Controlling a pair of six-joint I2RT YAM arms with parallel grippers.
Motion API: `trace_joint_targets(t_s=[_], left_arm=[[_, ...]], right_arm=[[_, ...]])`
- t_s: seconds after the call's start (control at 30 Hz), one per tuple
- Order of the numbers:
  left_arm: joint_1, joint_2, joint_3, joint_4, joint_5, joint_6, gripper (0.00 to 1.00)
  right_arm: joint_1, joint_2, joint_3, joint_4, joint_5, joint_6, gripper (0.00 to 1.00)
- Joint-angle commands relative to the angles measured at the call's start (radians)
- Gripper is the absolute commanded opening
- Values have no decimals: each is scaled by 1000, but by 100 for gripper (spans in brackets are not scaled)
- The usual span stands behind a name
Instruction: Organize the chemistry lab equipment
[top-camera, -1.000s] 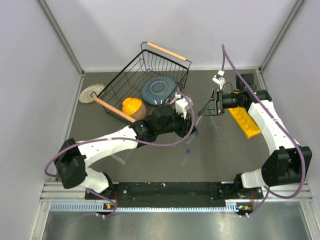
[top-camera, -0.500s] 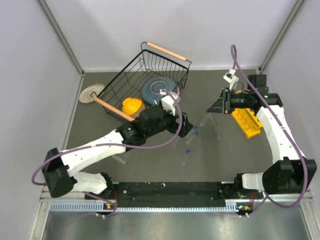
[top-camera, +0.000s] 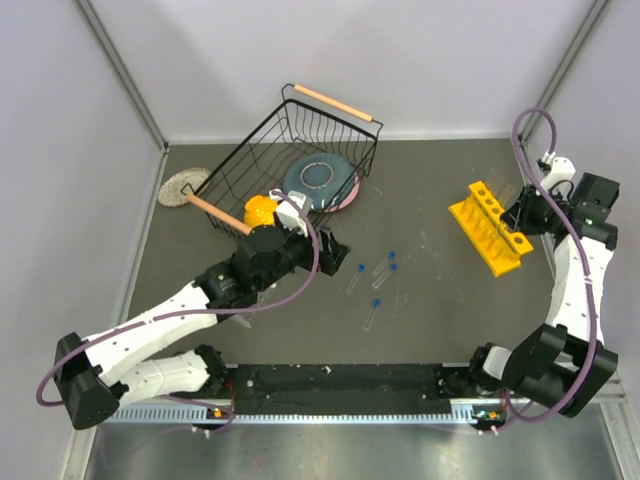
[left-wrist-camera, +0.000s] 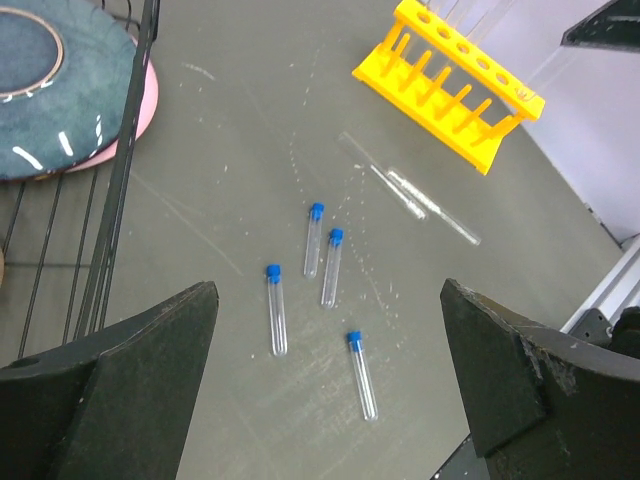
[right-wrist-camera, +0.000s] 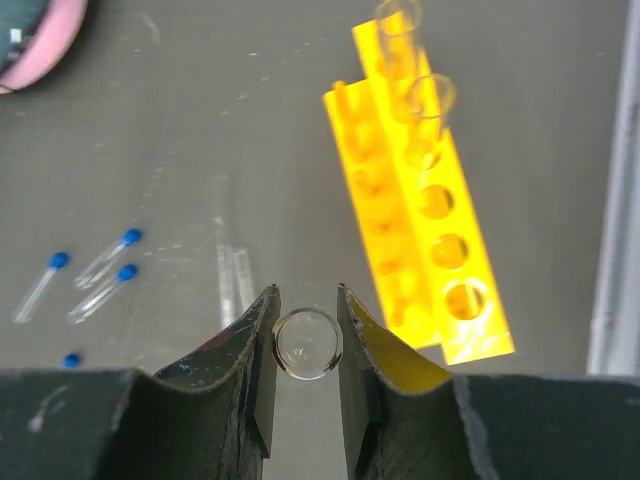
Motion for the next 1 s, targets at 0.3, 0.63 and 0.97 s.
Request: trace_joint_targets(t_s=[0.3,0.63,0.97], left_arm=[[14,-45,-67,34,-31,-50,99],[22,-36,-64,34,-23,-53,99],[25,-27,-52,33,-14,-53,99]], right_arm=[[-4,197,19,386,205,-13,19],[5,253,37,392,186,16,19],[21,246,45,389,159,40,19]])
